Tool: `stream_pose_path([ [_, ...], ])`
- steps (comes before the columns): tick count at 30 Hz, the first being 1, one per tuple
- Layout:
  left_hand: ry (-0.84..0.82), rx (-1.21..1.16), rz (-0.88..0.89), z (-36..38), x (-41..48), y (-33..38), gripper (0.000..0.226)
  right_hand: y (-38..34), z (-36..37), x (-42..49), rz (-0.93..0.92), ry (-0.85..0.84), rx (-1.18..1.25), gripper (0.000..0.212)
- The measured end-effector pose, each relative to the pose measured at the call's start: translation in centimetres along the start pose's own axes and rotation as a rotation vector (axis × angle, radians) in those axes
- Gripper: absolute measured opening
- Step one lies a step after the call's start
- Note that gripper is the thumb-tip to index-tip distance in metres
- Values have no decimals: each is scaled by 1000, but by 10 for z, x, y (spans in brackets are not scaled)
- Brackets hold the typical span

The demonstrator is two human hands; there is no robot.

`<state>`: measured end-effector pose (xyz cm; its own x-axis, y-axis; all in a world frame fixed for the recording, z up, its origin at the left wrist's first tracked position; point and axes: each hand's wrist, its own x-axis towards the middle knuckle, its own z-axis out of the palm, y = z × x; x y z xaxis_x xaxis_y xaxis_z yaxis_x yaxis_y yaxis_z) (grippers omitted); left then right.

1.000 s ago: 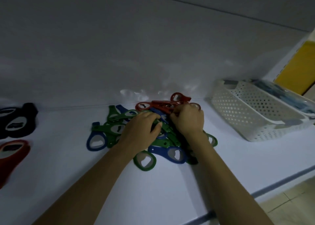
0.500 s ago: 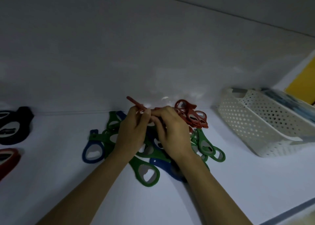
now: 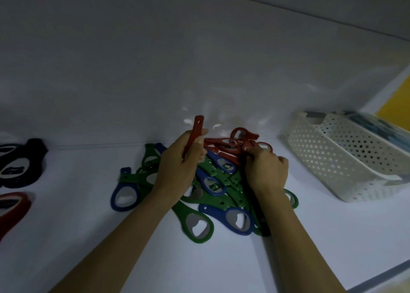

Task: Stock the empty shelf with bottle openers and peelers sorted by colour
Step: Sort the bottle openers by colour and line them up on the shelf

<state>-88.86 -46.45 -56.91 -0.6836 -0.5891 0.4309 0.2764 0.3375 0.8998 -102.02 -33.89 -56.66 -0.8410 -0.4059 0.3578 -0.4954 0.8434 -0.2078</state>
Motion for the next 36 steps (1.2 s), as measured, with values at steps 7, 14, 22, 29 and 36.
stream_pose_path([
  [7, 24, -254, -300, 8, 3, 4, 21, -17, -9, -16, -80, 324, 496, 22],
  [14, 35, -169, -352, 0, 3, -2, 32, -41, -6, -33, -487, -34, 875, 17],
  [22, -62, -237, -320, 4, 0, -2, 26, -1, -7, -15, -31, -85, 150, 22],
  [29, -102, -234, -278, 0, -1, -3, 33, -7, -9, -13, 23, 160, 371, 15],
  [36, -69, -236, -269, 1, -1, -3, 39, -30, -19, -23, 171, -216, 1461, 24],
])
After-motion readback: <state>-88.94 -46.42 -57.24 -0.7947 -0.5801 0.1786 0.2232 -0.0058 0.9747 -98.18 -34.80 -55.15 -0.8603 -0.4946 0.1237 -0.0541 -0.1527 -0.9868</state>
